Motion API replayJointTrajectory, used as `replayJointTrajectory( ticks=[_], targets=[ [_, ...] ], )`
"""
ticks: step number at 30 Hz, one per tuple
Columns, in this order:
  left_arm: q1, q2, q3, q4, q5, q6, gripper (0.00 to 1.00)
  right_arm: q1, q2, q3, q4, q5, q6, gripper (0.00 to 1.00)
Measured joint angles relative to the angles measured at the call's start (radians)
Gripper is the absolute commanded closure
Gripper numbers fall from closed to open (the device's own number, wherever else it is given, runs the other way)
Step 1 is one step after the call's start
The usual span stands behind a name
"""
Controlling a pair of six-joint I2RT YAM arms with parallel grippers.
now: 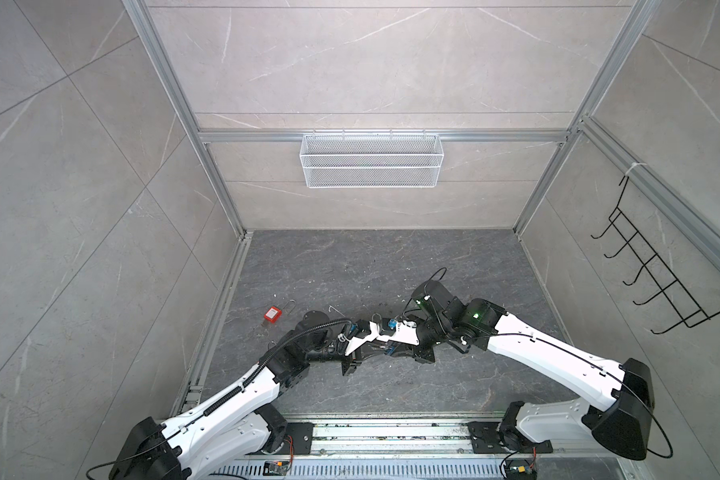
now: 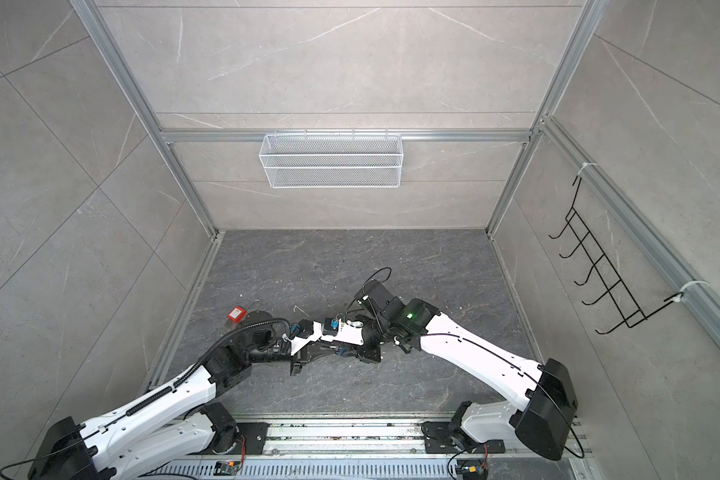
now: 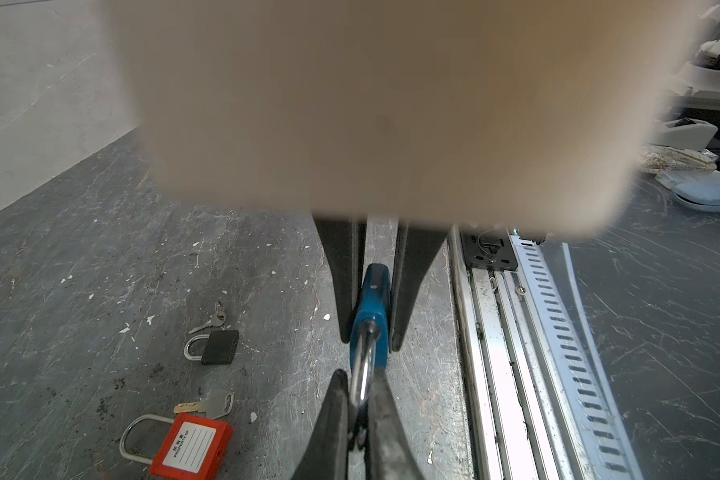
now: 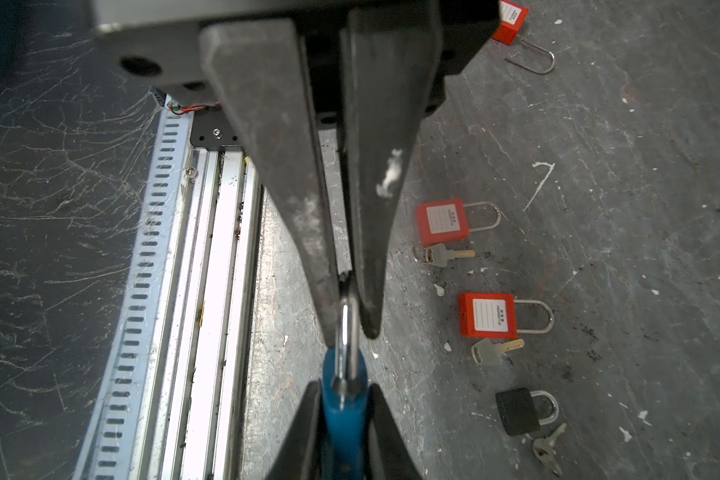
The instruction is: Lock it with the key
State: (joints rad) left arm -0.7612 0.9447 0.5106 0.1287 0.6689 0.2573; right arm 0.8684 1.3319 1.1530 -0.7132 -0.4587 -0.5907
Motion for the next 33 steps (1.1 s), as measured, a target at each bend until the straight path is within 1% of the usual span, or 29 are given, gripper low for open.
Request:
replayJointTrajectory(
  ticks=[7,13,20,23,30,33],
  targets=[
    [0.000,0.018,-0.026,0.067,-0.011,-0.031,1.00,0.000,-0.006,-0.017,0.023,0.023,0.023,1.00],
    [0.003,0.037,-0.059,0.137,-0.026,-0.072,1.00,-0.006,-0.010,-0.051,0.070,0.026,0.076,1.00],
    [0.004,0.035,-0.060,0.148,-0.038,-0.089,1.00,-0.009,-0.010,-0.051,0.081,0.026,0.089,1.00],
    [0.007,0.050,-0.059,0.158,-0.024,-0.094,1.00,-0.011,-0.010,-0.051,0.081,0.030,0.072,1.00],
    [0.042,0.089,-0.049,0.172,0.060,-0.094,1.00,-0.011,-0.010,-0.051,0.082,0.037,0.035,1.00],
    [0.051,0.091,-0.045,0.171,0.078,-0.091,1.00,-0.011,-0.009,-0.051,0.083,0.037,0.029,1.00]
  ],
)
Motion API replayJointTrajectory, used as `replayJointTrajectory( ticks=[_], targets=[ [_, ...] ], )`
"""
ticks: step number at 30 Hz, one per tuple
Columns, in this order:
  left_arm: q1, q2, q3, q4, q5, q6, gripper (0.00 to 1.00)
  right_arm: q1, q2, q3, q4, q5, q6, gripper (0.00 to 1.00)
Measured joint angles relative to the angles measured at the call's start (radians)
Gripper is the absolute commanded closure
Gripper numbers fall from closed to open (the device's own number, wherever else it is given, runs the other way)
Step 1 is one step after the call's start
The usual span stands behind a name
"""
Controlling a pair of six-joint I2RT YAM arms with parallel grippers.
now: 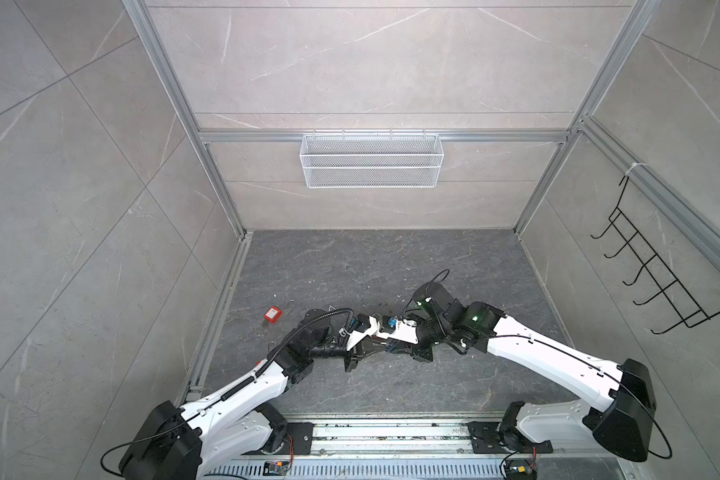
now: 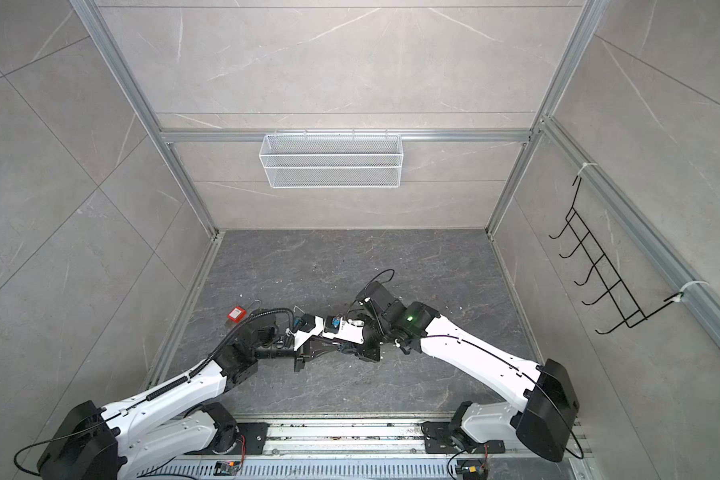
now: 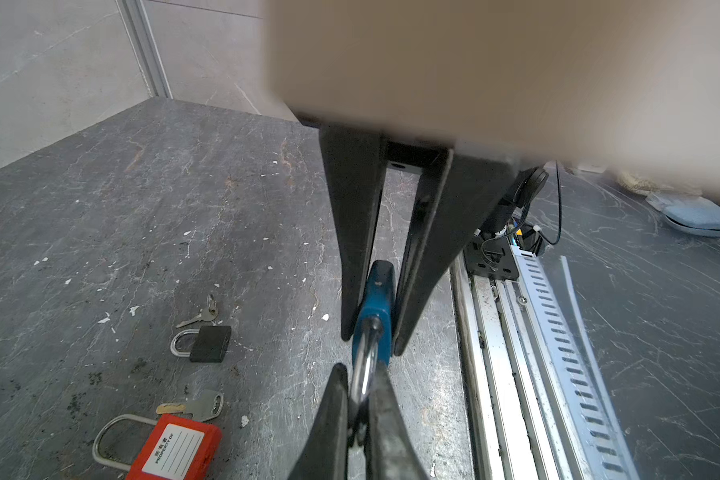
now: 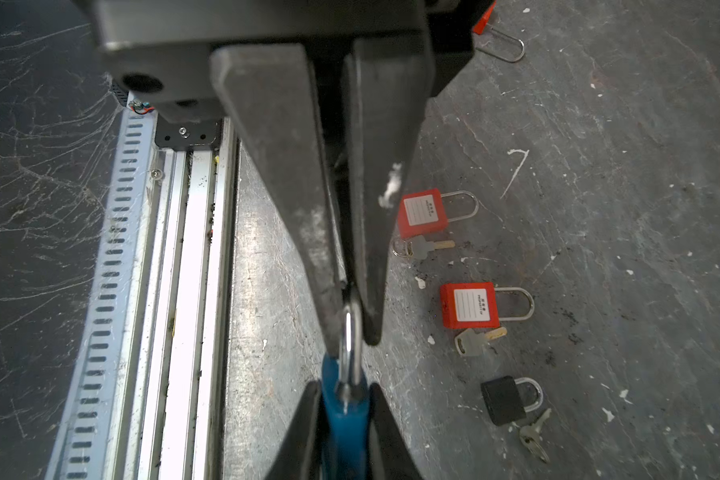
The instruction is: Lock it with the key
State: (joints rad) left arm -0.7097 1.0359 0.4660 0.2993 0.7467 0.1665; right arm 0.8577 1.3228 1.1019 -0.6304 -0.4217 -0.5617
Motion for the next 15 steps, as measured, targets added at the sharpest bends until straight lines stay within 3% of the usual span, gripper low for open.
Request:
replayJointTrajectory(
  ticks=[9,12,15],
  targets=[
    [0.108,-0.066,0.072,-0.135,0.099,0.056,1.00,-0.009,-0.001,0.035,0.054,-0.035,-0.015,1.00],
    [0.155,-0.078,0.120,-0.164,0.146,0.069,1.00,-0.028,-0.034,0.023,0.127,-0.062,-0.010,0.88],
    [0.196,-0.080,0.159,-0.168,0.194,0.066,1.00,-0.056,-0.062,0.019,0.174,-0.093,-0.004,0.66]
  ],
)
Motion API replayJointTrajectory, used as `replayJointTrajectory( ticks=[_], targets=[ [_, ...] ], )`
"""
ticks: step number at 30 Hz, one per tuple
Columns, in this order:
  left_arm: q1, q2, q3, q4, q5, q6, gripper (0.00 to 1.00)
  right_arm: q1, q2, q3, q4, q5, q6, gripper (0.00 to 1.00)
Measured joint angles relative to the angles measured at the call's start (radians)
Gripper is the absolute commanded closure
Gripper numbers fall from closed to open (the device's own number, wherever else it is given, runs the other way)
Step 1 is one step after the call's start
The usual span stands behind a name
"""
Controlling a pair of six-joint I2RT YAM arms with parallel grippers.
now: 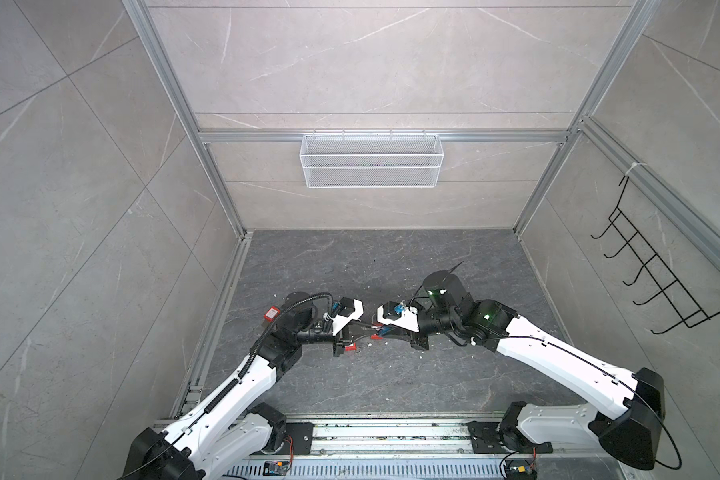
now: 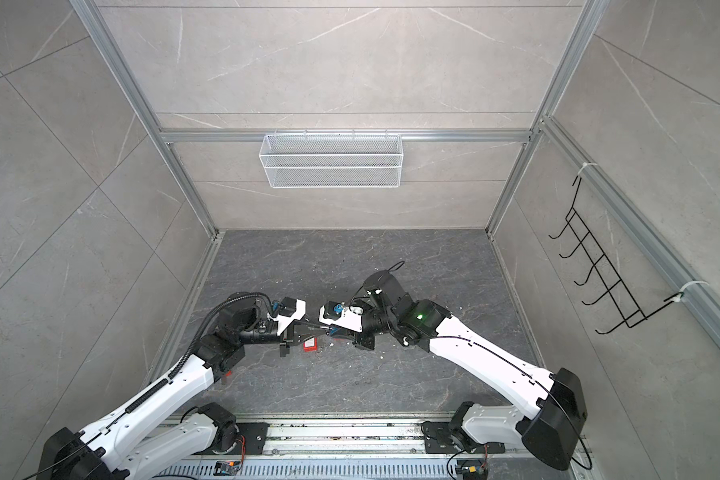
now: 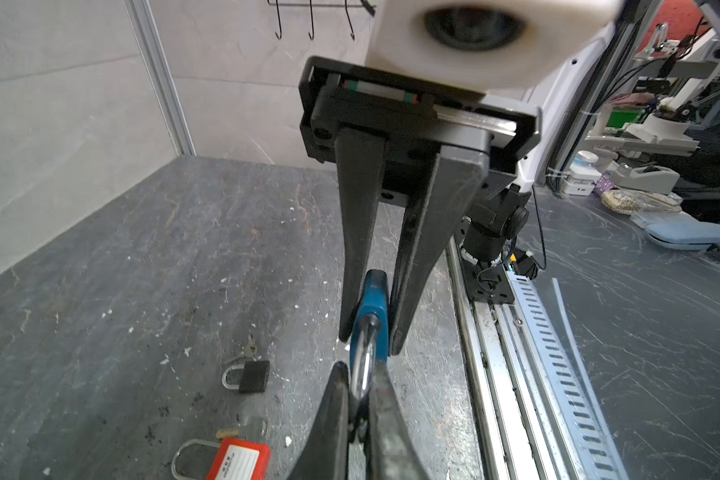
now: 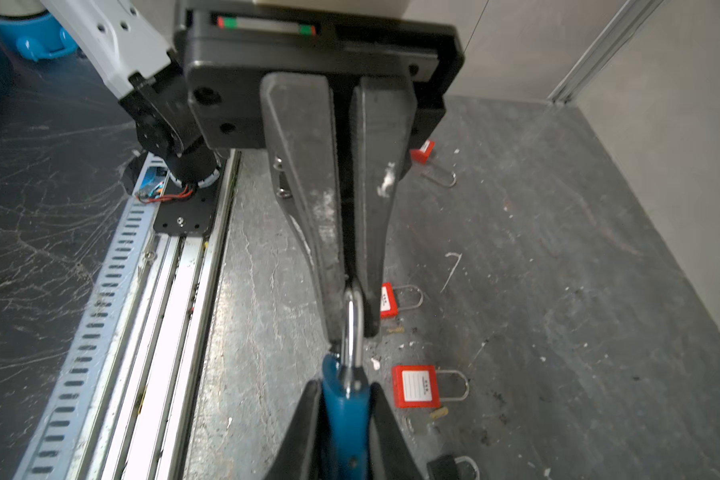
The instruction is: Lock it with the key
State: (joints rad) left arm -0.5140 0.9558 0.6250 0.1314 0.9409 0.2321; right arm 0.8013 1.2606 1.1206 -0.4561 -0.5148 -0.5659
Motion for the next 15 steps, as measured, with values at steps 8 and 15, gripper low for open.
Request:
replayJointTrajectory(
  ticks=[8,15],
  targets=[
    [0.059,0.000,0.027,-0.009,0.072,-0.074,1.00,-0.126,-0.048,-0.002,0.035,-0.084,0.020,0.43],
    [0.060,0.020,0.061,0.068,0.093,-0.172,1.00,-0.185,-0.143,-0.086,0.131,-0.208,0.095,0.44]
  ],
)
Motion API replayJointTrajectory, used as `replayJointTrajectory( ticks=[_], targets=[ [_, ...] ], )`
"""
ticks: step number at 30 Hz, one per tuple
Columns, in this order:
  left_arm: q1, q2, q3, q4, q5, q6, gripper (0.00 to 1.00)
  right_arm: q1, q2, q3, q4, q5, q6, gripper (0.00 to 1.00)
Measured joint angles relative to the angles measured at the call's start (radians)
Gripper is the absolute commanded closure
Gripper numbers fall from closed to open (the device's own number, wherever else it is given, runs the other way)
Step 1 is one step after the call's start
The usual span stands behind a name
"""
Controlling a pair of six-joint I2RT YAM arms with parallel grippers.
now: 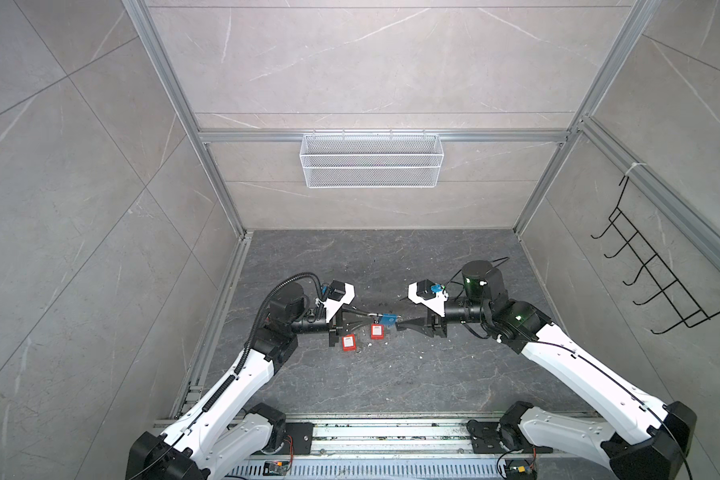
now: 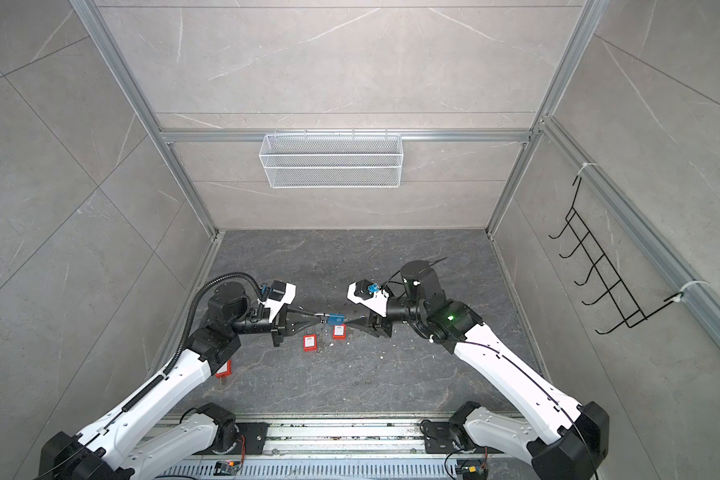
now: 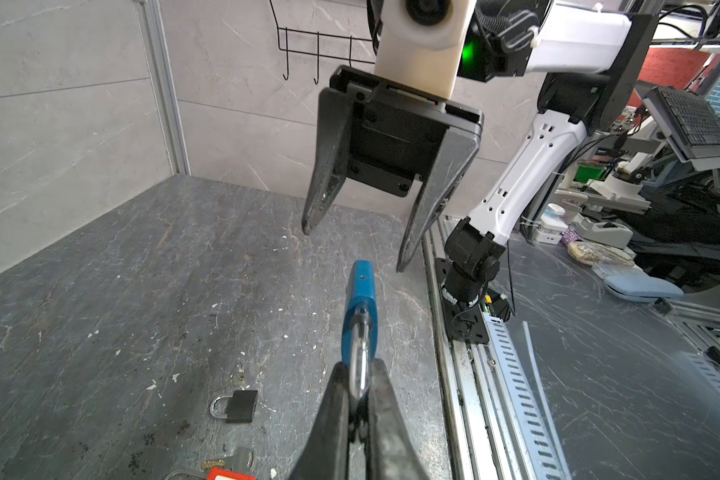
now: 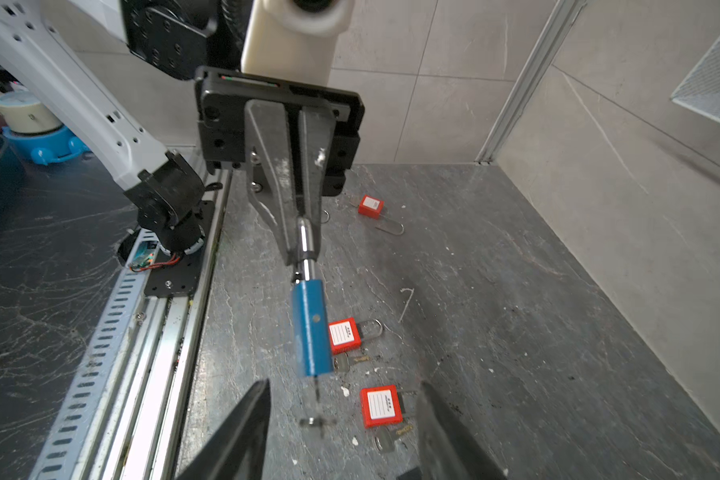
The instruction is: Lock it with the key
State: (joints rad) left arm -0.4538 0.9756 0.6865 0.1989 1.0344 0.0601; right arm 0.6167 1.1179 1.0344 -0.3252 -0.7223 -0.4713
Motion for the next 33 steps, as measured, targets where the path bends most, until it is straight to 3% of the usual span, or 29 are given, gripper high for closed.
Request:
replayJointTrajectory(
  ticks=[13,21,27,33],
  targets=[
    [-0.008,0.014,0.024,0.042,0.024,-0.061,1.00,0.000,0.000,-0.079,0.152,-0.103,0.106,0.54],
    [-0.037,0.021,0.032,0.042,0.023,-0.061,1.00,0.000,0.033,-0.079,0.173,-0.156,0.121,0.67],
    [-0.037,0.021,0.035,0.045,0.019,-0.061,1.00,0.000,0.038,-0.079,0.173,-0.165,0.127,0.85],
    [-0.052,0.021,0.035,0.039,0.006,-0.048,1.00,0.000,0.037,-0.079,0.168,-0.174,0.128,0.96]
  ],
)
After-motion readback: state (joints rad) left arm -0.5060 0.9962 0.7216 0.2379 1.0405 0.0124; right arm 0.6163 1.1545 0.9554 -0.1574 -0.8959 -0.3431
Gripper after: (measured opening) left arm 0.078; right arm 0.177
